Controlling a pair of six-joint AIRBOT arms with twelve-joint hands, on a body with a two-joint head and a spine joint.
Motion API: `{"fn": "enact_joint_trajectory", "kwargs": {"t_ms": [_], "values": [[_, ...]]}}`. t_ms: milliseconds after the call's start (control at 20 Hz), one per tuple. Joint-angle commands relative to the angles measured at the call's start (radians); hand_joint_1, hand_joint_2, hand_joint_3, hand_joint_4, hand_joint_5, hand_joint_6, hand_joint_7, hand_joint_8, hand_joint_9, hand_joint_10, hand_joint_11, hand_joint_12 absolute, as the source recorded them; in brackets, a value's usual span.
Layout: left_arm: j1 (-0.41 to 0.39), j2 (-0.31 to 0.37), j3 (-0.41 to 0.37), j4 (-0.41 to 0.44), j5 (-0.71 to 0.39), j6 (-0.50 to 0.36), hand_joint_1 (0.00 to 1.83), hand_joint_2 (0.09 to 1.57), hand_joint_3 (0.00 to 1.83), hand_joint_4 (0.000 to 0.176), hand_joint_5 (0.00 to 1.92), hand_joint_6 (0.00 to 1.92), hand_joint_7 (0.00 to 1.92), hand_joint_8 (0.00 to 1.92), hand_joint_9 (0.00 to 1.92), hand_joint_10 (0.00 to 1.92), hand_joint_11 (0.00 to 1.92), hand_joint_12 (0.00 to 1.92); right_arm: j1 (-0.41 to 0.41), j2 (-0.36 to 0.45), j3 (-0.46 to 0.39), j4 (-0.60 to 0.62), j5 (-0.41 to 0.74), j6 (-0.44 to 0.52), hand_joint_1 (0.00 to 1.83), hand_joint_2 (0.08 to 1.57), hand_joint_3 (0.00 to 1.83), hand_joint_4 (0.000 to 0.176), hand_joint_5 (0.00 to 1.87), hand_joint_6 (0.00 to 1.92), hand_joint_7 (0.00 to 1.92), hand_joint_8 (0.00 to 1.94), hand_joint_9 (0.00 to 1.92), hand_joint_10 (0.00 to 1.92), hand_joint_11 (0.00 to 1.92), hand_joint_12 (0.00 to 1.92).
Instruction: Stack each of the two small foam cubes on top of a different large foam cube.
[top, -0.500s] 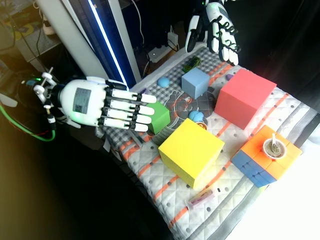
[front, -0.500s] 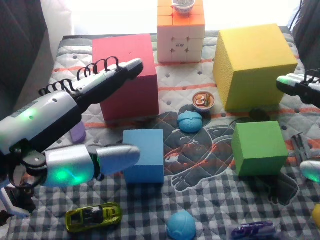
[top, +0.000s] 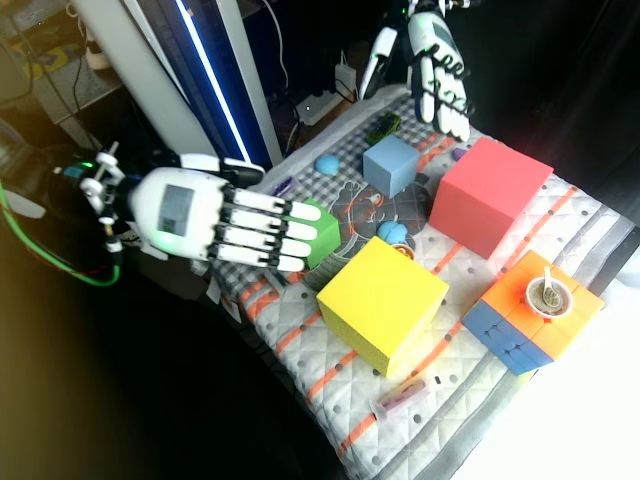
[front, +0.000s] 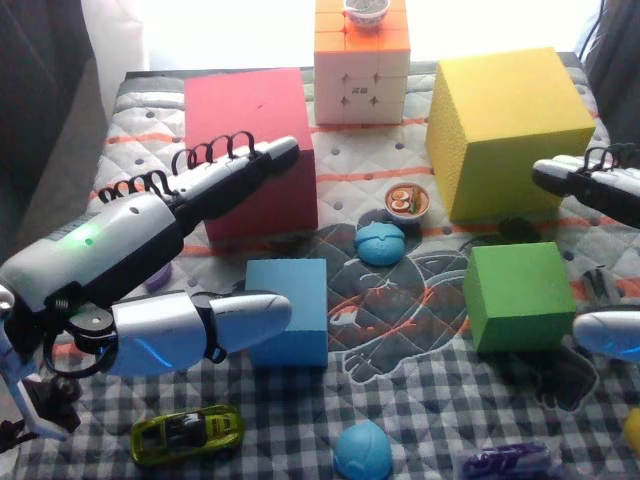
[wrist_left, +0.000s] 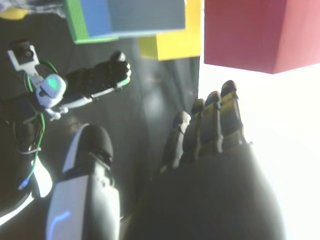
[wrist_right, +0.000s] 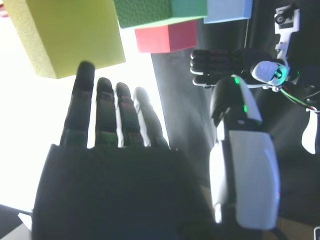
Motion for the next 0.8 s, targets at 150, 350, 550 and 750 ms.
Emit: {"fn": "enact_joint_trajectory", "kwargs": {"t_ms": [150, 350, 550, 750], "values": [[-0.027, -0.031, 0.016, -0.007, -0.029, 0.034, 0.60, 1.09, 0.00, 0.074, 0.00, 0.00, 0.00, 0.00, 0.00, 0.00, 0.00, 0.00, 0.035, -0.041, 0.033, 0.002, 0.017, 0.002, 0.61, 1.06, 0.00, 0.000, 0.00, 0.00, 0.00, 0.00, 0.00, 0.12, 0.00, 1.45], [-0.031, -0.060, 0.033, -0.013, 0.034, 0.034, 0.74, 1.04, 0.00, 0.059, 0.00, 0.00, 0.00, 0.00, 0.00, 0.00, 0.00, 0.00, 0.047, -0.066, 0.054, 0.001, -0.040, 0.002, 0.64, 1.03, 0.00, 0.000, 0.00, 0.00, 0.00, 0.00, 0.01, 0.12, 0.00, 0.94], [-0.046, -0.109, 0.060, -0.067, 0.116, 0.113, 0.88, 1.01, 0.00, 0.036, 0.00, 0.00, 0.02, 0.01, 0.00, 0.00, 0.02, 0.01, 0.057, -0.076, 0.065, 0.001, -0.063, 0.002, 0.68, 1.03, 0.00, 0.000, 0.00, 0.00, 0.00, 0.00, 0.00, 0.09, 0.00, 0.81], [-0.054, -0.139, 0.074, -0.116, 0.144, 0.173, 1.05, 1.03, 0.01, 0.000, 0.20, 0.02, 0.25, 0.03, 0.21, 0.15, 0.00, 1.41, 0.069, -0.087, 0.072, -0.002, -0.081, 0.002, 0.72, 1.04, 0.00, 0.000, 0.00, 0.00, 0.03, 0.00, 0.00, 0.22, 0.00, 0.92]]}}
